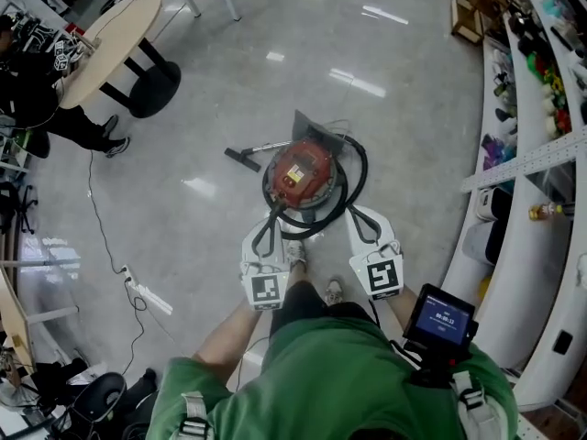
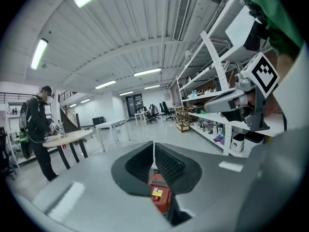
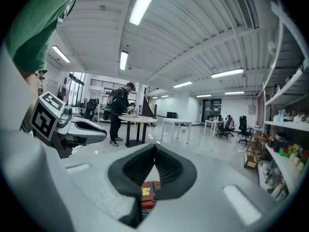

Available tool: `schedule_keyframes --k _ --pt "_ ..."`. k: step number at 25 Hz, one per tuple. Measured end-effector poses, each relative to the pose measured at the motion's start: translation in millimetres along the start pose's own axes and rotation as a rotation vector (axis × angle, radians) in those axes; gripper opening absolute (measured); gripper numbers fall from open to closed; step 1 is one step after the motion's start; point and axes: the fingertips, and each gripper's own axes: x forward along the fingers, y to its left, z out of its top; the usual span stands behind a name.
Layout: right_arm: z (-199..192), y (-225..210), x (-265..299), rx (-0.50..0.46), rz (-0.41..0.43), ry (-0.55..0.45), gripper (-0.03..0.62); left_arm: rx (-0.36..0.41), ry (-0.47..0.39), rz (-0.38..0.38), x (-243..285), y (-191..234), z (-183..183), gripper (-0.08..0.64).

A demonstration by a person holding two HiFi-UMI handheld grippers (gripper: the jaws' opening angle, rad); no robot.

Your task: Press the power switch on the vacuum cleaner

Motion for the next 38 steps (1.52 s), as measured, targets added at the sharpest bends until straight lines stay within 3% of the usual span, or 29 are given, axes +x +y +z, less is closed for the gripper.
schedule_keyframes --k 8,12,19,38 --pt "42.5 31.0 -69.4 -0.194 0.038 -0.126 0.003 0.167 -0.176 0.030 -70.5 -28.9 69.4 0.005" --pt "48.4 43.4 -90.1 -0.180 0.054 -0.149 0.003 0.114 -0.190 0.050 -93.4 -34.0 80.7 0.005" --pt "63.6 65.6 -119.4 -0.148 0.071 -0.161 0.003 0.086 -0.183 0.038 -129.1 -44.7 88.1 0.005" --pt "62.5 173.0 -178.7 -0.030 -0.046 -0.084 0.003 0.037 -0.211 -0.153 -234.1 -39.3 57.0 0.006"
